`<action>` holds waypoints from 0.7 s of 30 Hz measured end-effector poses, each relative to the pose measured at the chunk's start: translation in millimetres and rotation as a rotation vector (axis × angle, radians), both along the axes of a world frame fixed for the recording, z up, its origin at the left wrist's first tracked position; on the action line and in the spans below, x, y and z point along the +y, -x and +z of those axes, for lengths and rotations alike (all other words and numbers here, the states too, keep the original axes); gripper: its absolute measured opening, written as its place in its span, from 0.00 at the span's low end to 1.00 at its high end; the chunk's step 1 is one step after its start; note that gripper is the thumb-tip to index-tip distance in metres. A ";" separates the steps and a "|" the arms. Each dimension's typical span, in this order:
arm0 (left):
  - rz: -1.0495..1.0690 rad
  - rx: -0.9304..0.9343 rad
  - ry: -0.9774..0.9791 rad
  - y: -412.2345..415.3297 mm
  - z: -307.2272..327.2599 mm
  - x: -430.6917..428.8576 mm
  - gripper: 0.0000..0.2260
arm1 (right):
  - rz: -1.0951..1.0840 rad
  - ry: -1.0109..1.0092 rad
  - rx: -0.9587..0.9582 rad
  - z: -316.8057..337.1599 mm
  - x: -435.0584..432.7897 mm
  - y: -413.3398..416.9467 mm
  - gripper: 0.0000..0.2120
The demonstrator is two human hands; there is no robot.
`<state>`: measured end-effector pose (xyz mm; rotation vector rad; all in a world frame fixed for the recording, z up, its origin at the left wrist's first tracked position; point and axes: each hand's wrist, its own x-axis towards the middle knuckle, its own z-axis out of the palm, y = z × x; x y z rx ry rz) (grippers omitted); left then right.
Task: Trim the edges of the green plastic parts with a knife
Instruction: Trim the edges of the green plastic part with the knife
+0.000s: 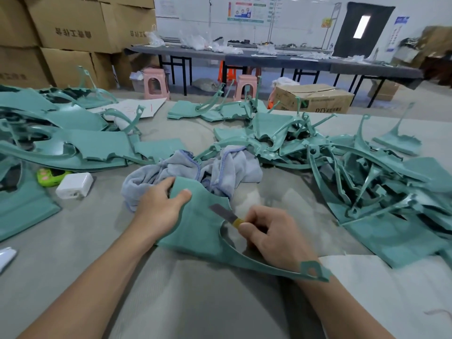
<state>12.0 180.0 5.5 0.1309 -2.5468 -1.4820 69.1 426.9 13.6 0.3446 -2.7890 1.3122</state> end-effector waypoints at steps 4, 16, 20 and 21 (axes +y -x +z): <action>-0.012 0.012 -0.051 2.8 -1.7 -0.2 0.03 | -0.091 -0.161 0.079 -1.5 2.0 4.5 0.12; -0.027 -0.019 -0.154 -2.7 3.7 3.2 0.07 | -0.024 -0.091 0.055 -3.5 5.7 0.5 0.10; -0.022 0.004 -0.141 -2.7 4.3 3.9 0.10 | -0.140 0.060 0.170 -4.3 11.9 3.5 0.12; -0.024 -0.001 -0.140 -2.3 4.2 3.4 0.11 | -0.135 0.120 0.152 -4.4 14.3 4.7 0.11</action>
